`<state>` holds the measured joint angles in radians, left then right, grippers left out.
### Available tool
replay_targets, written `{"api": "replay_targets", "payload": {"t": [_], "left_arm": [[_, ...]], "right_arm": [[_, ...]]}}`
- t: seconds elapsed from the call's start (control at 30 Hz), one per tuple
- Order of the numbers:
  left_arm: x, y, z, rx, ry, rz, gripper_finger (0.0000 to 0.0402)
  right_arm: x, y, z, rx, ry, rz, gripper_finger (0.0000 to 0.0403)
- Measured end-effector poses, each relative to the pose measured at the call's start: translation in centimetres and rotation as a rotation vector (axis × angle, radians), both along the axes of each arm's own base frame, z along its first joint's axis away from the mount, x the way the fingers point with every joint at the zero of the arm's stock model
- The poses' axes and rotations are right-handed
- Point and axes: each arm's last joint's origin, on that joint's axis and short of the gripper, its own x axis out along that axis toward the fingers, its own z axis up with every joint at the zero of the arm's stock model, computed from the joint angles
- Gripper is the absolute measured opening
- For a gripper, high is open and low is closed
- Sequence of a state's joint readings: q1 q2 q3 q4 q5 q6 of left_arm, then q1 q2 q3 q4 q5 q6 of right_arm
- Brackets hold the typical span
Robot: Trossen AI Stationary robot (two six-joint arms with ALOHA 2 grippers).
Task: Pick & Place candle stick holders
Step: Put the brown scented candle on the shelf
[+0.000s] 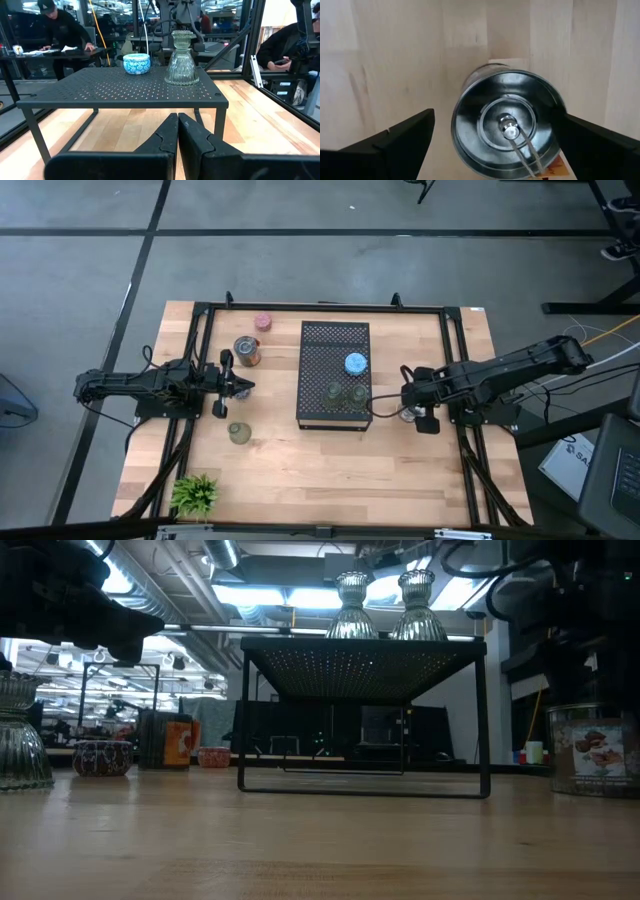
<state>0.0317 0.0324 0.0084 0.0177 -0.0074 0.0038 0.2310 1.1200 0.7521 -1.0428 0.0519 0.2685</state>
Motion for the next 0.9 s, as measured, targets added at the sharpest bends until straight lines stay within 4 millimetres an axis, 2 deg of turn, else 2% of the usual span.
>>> {"api": "replay_targets", "payload": {"t": [0.27, 0.5, 0.9], "left_arm": [[0.0, 0.0, 0.0, 0.0, 0.0, -0.001, 0.0006], [0.0, 0.0, 0.0, 0.0, 0.0, -0.001, 0.0006], [0.0, 0.0, 0.0, 0.0, 0.0, 0.0, 0.0006]], "right_arm": [[0.0, 0.0, 0.0, -0.003, -0.003, -0.018, 0.04], [0.5, 0.0, 1.2, -0.039, -0.052, -0.001, 0.04], [0.3, -0.1, 0.9, -0.044, -0.038, 0.008, 0.04]]}}
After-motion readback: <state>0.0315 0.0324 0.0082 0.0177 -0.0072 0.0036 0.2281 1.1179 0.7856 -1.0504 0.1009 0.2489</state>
